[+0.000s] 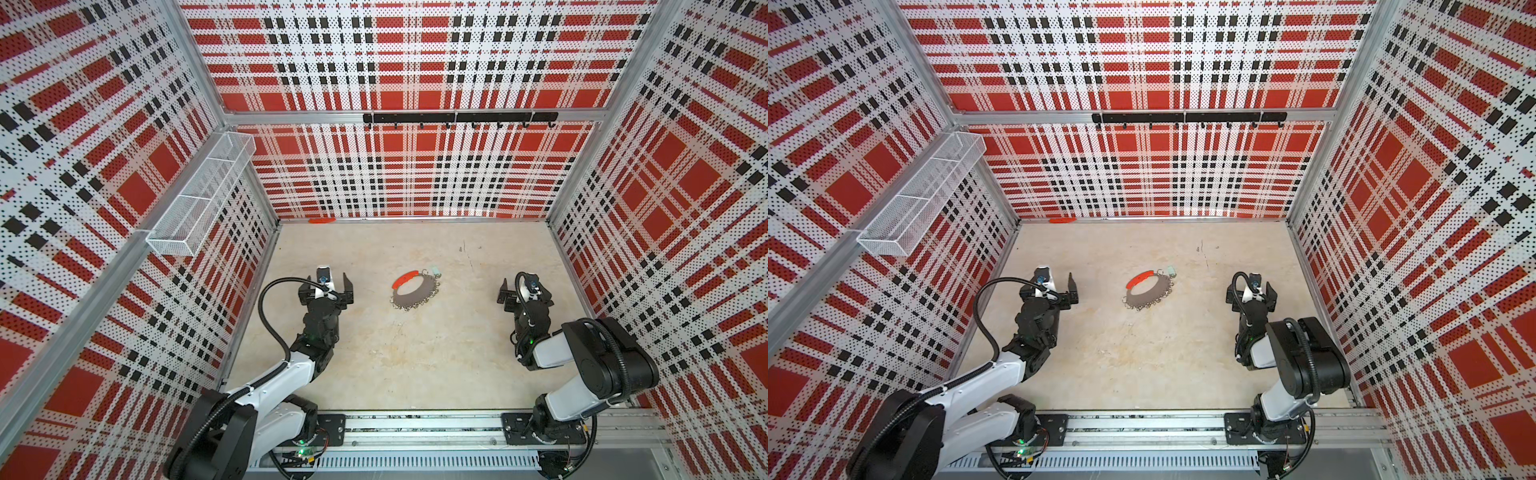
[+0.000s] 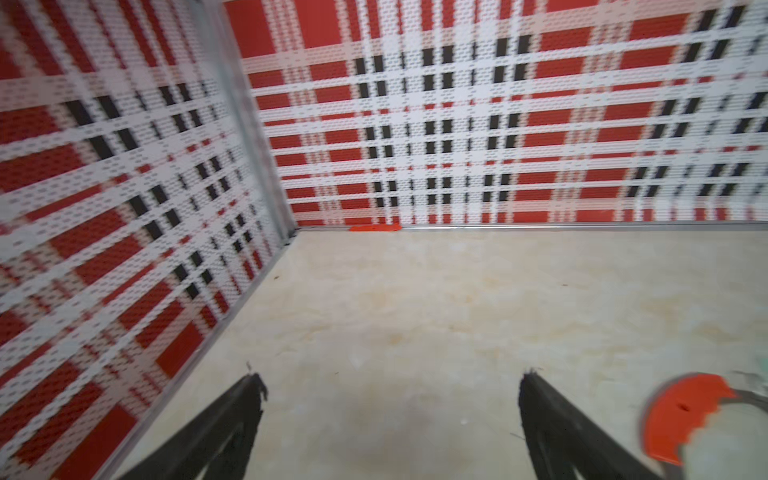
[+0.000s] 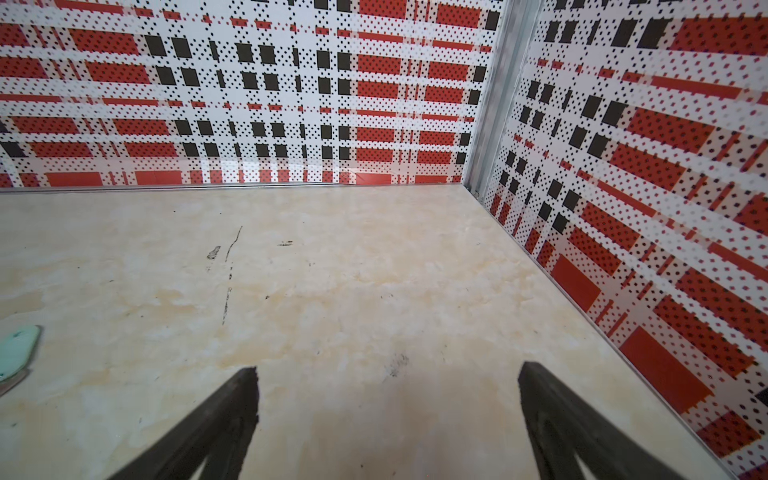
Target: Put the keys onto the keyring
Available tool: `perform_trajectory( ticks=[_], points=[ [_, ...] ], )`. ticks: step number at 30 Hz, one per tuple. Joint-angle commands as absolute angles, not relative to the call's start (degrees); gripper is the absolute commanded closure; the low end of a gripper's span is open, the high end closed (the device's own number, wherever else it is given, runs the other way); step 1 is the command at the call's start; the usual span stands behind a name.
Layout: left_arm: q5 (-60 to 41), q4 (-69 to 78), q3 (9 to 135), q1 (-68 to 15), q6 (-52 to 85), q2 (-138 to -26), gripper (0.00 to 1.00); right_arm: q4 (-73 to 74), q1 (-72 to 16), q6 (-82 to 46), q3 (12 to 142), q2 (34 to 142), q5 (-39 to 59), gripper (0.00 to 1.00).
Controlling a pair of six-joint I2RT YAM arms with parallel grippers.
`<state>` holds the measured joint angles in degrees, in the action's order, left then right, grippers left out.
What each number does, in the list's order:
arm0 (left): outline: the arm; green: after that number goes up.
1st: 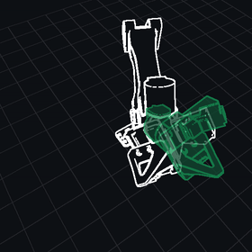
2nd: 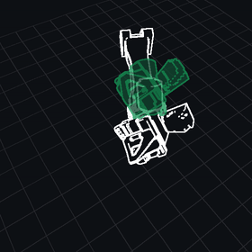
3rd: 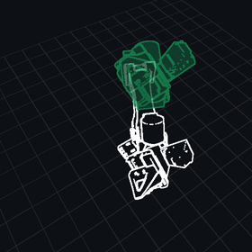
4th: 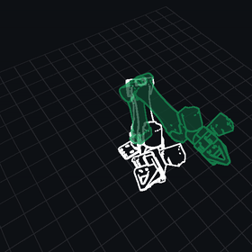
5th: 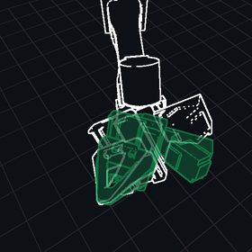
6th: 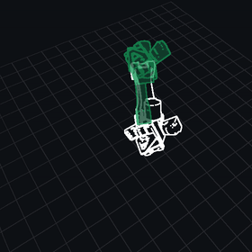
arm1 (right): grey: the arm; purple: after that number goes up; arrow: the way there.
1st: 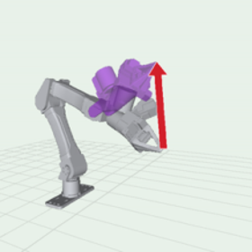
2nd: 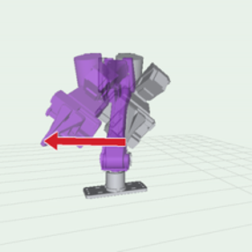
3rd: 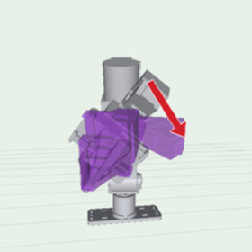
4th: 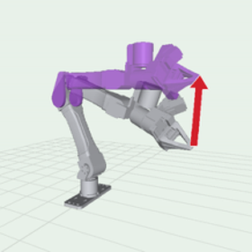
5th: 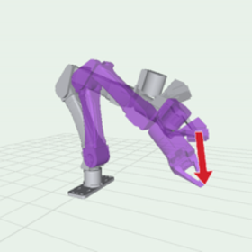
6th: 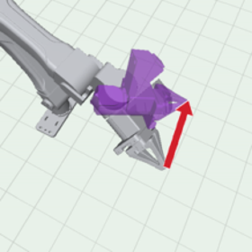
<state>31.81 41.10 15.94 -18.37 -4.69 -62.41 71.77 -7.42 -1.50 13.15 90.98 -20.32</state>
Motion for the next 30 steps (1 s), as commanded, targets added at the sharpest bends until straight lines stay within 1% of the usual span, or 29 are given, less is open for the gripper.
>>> perform_trajectory(
  ticks=[1, 3, 6, 10, 13, 16, 18, 21, 23, 27, 30],
  points=[
    [31.5, 55.0, 10.1, -14.7, -8.0, -62.9, 0.02, 72.1, -6.7, -1.4, 14.2, 90.6, -19.1, 0.0],
    [30.2, 65.0, 6.3, -11.7, -5.3, -65.0, 0.02, 71.4, -6.2, -1.6, 14.6, 90.7, -18.0, 0.0],
    [24.4, 73.2, 3.1, -8.7, -1.9, -68.4, 0.02, 71.3, -6.1, -1.7, 14.7, 90.7, -17.9, 0.0],
    [22.0, 79.3, 4.0, -6.8, 0.6, -75.1, 0.02, 71.2, -6.1, -1.7, 14.7, 90.5, -17.8, 0.0],
    [21.2, 77.2, 6.9, -6.8, -0.9, -77.8, 0.02, 71.2, -6.0, -1.8, 14.7, 90.5, -17.8, 0.0],
    [21.7, 78.4, 8.3, -6.6, -2.5, -81.4, 0.02, 71.1, -6.0, -1.8, 14.7, 90.5, -17.8, 0.0],
    [20.3, 83.2, 8.1, -5.8, -2.6, -85.5, 0.02, 71.2, -6.0, -1.8, 14.7, 90.5, -17.7, 0.0],
    [20.3, 94.6, 6.1, -4.4, -1.3, -92.0, 0.02, 71.1, -6.0, -1.8, 14.8, 90.5, -17.8, 0.0],
    [21.1, 89.9, 6.4, -4.0, -0.3, -90.1, 0.02, 71.1, -6.0, -1.8, 14.8, 90.6, -17.7, 0.0],
    [23.1, 83.4, 10.7, -4.1, 0.4, -90.5, 0.02, 71.2, -6.0, -1.8, 14.7, 90.5, -17.6, 0.0],
    [22.9, 84.9, 10.2, -4.1, 0.4, -90.7, 0.02, 71.2, -6.0, -1.8, 14.7, 90.6, -17.6, 0.0]
  ],
)
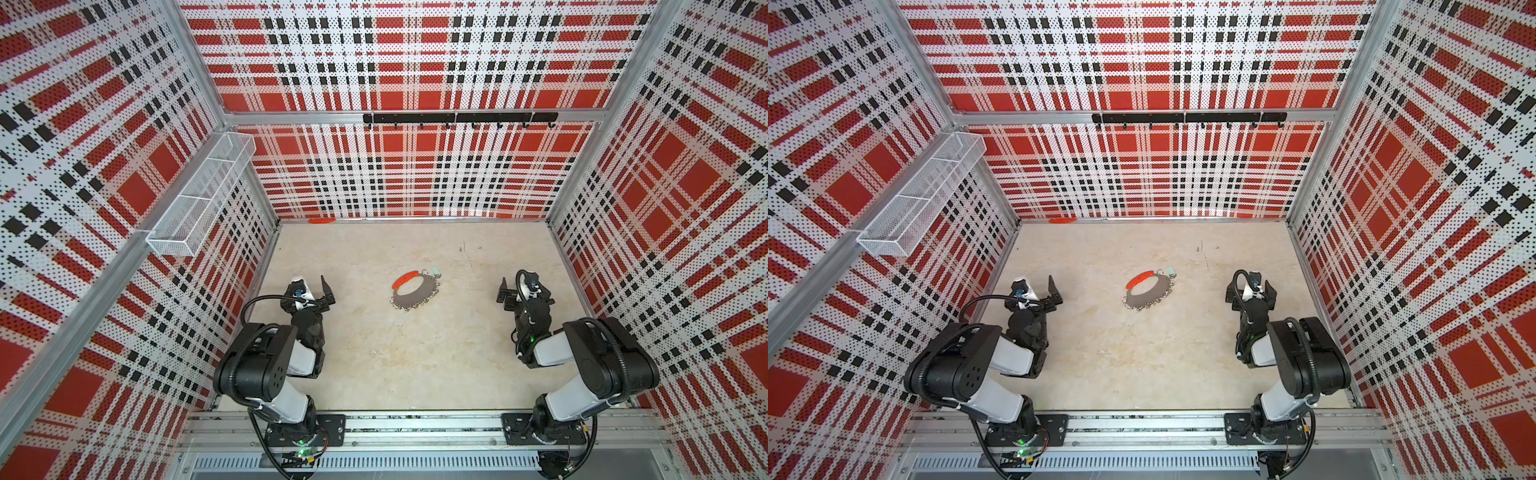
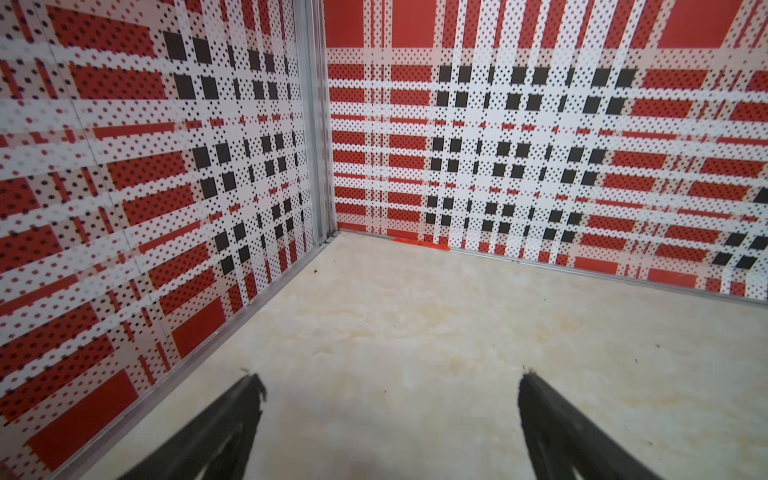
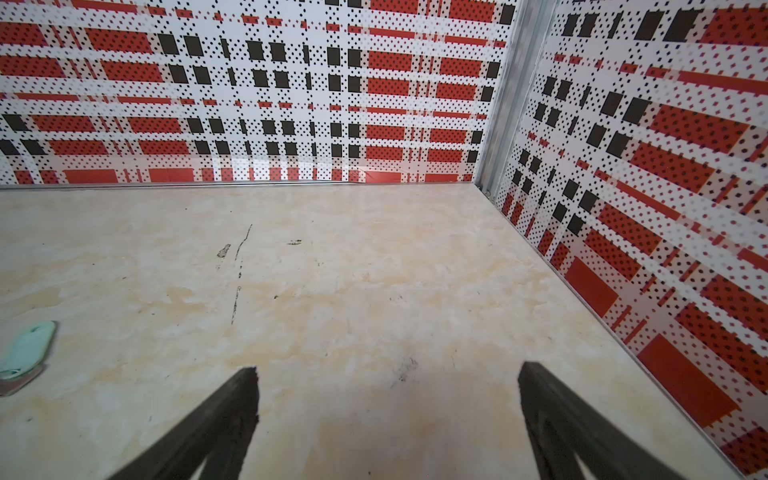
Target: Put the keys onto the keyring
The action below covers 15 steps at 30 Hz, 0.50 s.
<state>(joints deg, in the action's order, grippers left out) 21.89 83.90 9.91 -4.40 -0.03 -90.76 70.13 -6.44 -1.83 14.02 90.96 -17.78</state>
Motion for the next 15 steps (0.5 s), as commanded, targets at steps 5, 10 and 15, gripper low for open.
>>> perform_trajectory(
  ticks=[5, 10, 15],
  points=[
    [22.9, 84.7, 10.2, -4.1, 0.2, -90.6, 0.02, 71.1, -6.0, -1.8, 14.8, 90.6, -17.6, 0.0],
    [22.9, 84.7, 10.2, -4.1, 0.3, -90.6, 0.02, 71.0, -6.0, -1.8, 14.8, 90.5, -17.7, 0.0],
    [22.9, 84.7, 10.2, -4.2, 0.3, -90.6, 0.02, 70.8, -5.9, -1.8, 14.9, 90.7, -17.7, 0.0]
  ],
)
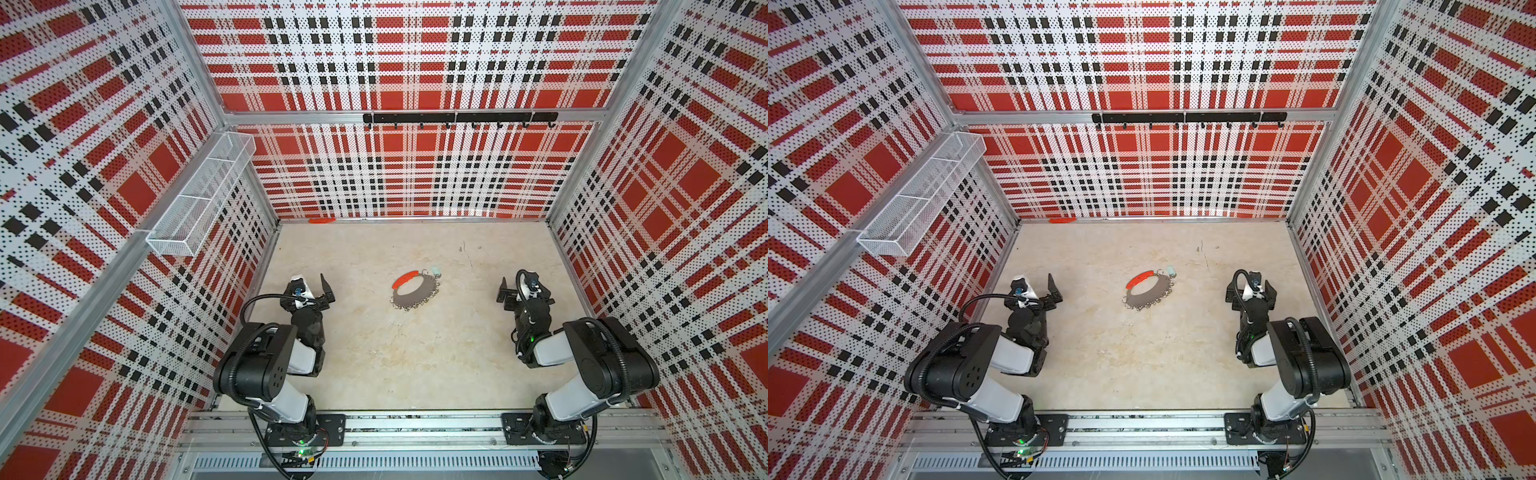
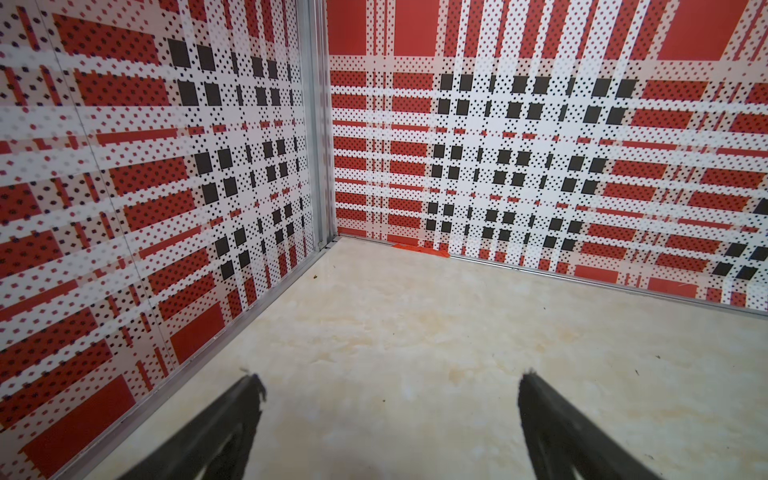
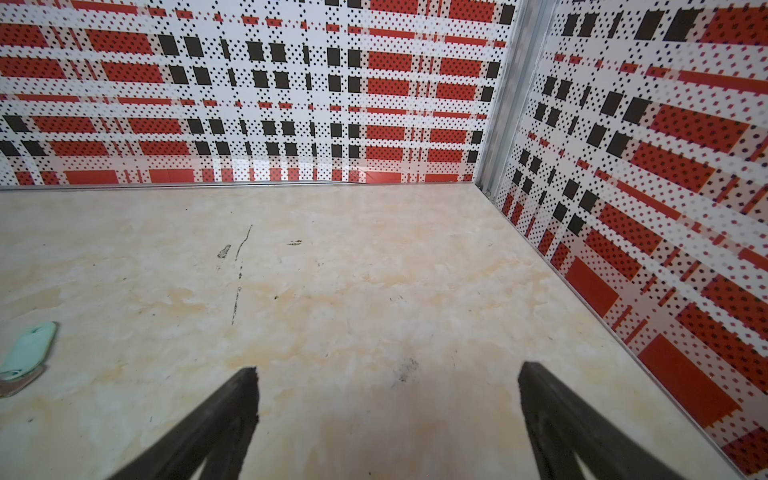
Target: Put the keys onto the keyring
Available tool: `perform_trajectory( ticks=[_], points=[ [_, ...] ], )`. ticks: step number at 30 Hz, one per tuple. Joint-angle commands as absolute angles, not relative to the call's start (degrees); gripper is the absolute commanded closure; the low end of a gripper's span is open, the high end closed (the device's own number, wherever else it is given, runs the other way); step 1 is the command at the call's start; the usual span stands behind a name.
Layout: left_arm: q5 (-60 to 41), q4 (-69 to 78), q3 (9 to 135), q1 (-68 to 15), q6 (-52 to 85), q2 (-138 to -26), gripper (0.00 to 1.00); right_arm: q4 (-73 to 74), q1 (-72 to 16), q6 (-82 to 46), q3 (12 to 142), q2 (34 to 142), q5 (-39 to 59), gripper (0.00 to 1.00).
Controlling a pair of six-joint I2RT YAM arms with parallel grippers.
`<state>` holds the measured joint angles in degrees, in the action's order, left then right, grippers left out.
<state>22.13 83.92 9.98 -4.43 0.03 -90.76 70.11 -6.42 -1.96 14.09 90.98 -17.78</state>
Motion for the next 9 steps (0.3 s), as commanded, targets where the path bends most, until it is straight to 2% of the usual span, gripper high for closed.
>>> perform_trajectory(
  ticks=[1, 5, 9],
  points=[
    [22.9, 84.7, 10.2, -4.1, 0.3, -90.7, 0.02, 70.5, -5.9, -1.8, 15.2, 90.7, -17.5, 0.0],
    [22.9, 84.6, 10.2, -4.1, 0.3, -90.6, 0.02, 67.0, -3.8, -3.0, 16.5, 90.4, -12.2, 0.0],
    [22.9, 84.7, 10.2, -4.1, 0.3, -90.7, 0.02, 68.7, -3.9, -2.6, 15.6, 90.3, -12.8, 0.0]
  ],
)
